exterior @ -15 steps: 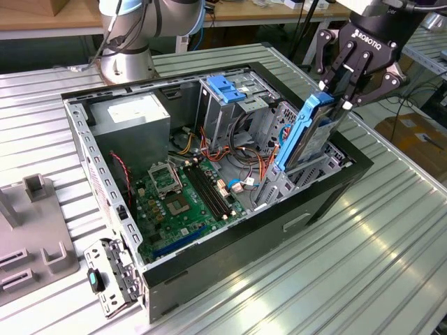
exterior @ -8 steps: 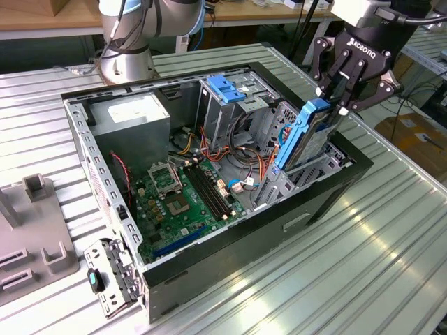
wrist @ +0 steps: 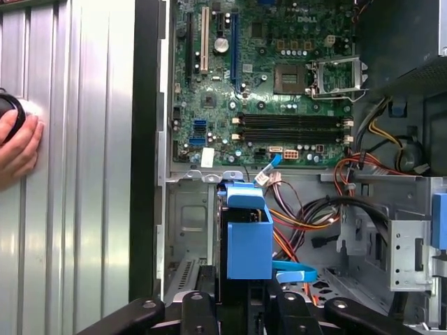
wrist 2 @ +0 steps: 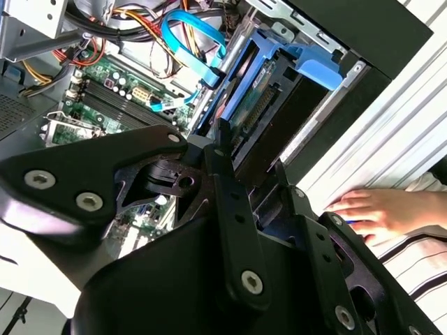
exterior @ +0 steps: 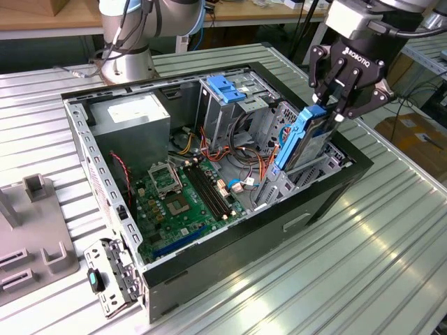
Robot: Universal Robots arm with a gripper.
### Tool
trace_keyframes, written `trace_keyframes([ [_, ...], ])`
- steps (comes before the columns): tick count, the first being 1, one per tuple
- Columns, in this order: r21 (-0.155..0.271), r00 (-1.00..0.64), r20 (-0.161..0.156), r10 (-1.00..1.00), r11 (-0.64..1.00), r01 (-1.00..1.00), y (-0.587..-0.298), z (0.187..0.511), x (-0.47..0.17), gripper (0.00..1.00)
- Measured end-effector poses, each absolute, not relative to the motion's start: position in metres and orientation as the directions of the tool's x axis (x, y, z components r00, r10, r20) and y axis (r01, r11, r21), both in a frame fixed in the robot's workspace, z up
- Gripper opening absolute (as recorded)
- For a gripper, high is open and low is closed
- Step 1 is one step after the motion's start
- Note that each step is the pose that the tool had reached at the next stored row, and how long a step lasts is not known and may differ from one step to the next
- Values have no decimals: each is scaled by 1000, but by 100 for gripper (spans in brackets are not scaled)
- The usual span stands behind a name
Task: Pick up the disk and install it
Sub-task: 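Insert the disk into the insertion slot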
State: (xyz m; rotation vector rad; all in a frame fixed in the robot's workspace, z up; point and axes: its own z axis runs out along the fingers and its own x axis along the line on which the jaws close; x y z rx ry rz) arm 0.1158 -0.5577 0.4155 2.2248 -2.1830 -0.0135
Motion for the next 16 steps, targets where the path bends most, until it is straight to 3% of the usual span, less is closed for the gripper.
trace_keyframes([
  [16, 24, 19, 11, -1000, -19, -1000, -558, 387, 116, 35],
])
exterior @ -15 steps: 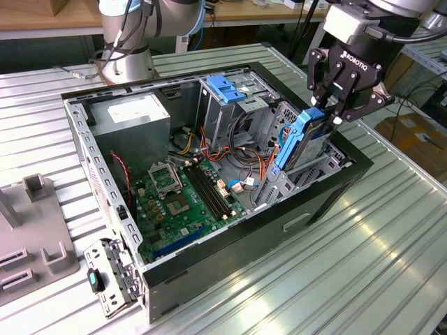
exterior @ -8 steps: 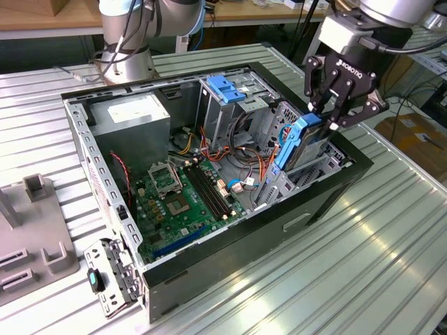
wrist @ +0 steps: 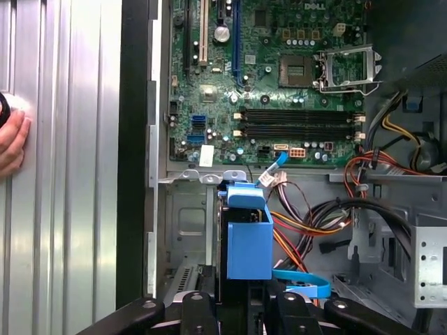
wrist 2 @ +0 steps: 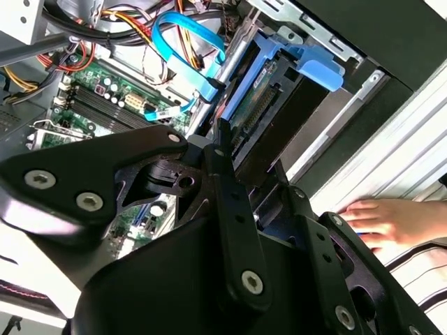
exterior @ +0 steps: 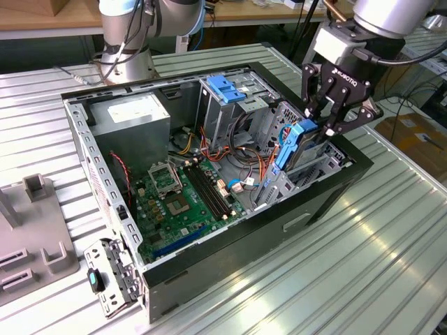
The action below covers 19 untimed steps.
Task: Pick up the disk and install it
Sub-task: 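Insert the disk into the insertion slot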
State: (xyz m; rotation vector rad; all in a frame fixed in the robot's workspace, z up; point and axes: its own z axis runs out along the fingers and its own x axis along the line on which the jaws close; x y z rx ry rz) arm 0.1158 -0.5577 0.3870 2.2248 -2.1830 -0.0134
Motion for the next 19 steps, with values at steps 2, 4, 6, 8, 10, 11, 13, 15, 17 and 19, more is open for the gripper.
trace_keyframes([
  [2, 24, 19, 11, -1000, -19, -1000, -558, 383, 116, 35],
  [4, 24, 19, 11, -1000, -19, -1000, -558, 381, 116, 35],
  [6, 24, 19, 11, -1000, -19, -1000, -558, 377, 116, 35],
  [8, 24, 19, 11, -1000, -19, -1000, -558, 371, 116, 35],
  [10, 24, 19, 11, -1000, -19, -1000, -558, 366, 116, 35],
  [11, 24, 19, 11, -1000, -19, -1000, -558, 364, 116, 35],
  [13, 24, 19, 11, -1000, -19, -1000, -558, 360, 116, 35],
  [15, 24, 19, 11, -1000, -19, -1000, -558, 360, 116, 35],
  [17, 24, 19, 11, -1000, -19, -1000, -558, 360, 116, 35],
  [19, 24, 19, 11, -1000, -19, -1000, -558, 360, 116, 35],
])
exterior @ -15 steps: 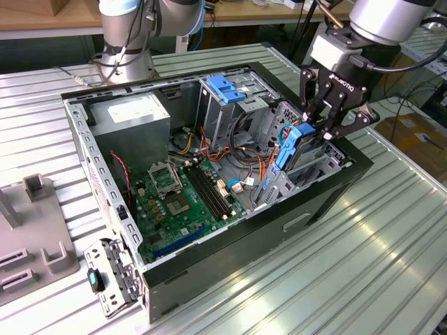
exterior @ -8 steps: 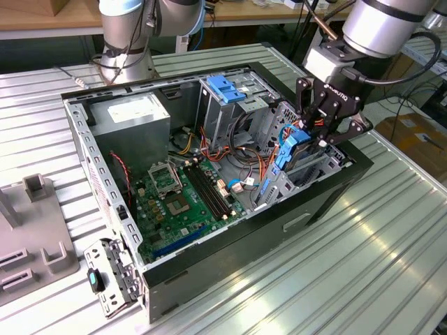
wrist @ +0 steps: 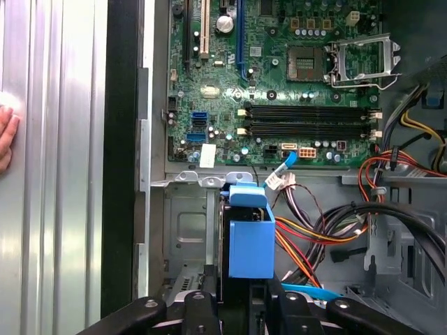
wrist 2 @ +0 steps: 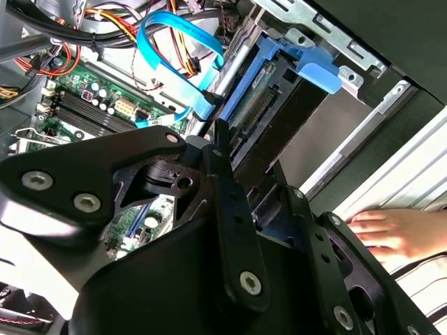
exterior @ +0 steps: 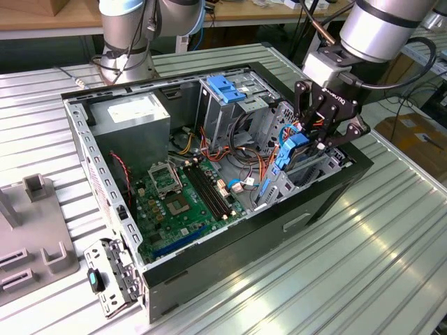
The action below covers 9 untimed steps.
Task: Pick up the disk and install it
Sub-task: 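Insert the disk into the insertion slot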
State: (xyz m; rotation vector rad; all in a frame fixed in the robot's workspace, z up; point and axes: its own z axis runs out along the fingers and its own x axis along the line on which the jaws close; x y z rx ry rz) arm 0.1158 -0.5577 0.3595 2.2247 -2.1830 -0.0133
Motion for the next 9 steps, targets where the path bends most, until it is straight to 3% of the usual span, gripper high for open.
trace_keyframes([
  [3, 24, 19, 11, -1000, -19, -1000, -558, 359, 116, 36],
  [4, 24, 19, 11, -1000, -19, -1000, -558, 359, 116, 49],
  [9, 24, 19, 11, -1000, -19, -1000, -558, 359, 115, 49],
])
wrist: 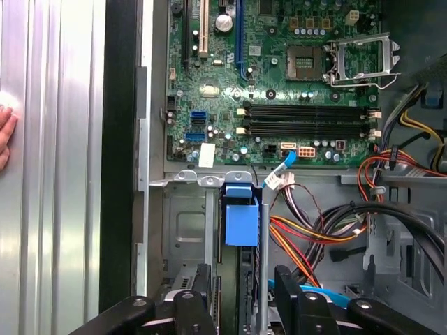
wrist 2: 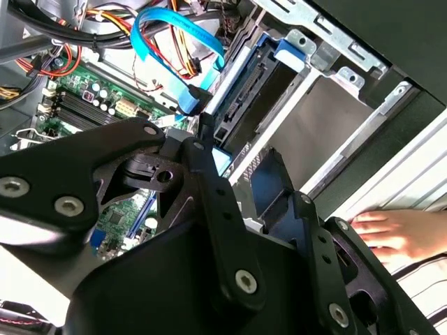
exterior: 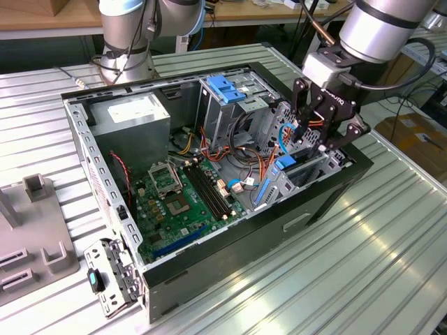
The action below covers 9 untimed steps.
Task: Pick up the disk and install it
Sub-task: 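Insert the disk into the insertion slot, then insert the first disk wire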
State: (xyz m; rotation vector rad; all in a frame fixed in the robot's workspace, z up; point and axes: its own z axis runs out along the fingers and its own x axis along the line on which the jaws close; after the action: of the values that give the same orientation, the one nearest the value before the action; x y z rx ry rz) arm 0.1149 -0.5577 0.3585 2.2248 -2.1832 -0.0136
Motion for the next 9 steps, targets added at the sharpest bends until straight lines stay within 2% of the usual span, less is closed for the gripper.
trace_keyframes([
  [9, 24, 19, 11, -1000, -19, -1000, -558, 349, 110, 49],
])
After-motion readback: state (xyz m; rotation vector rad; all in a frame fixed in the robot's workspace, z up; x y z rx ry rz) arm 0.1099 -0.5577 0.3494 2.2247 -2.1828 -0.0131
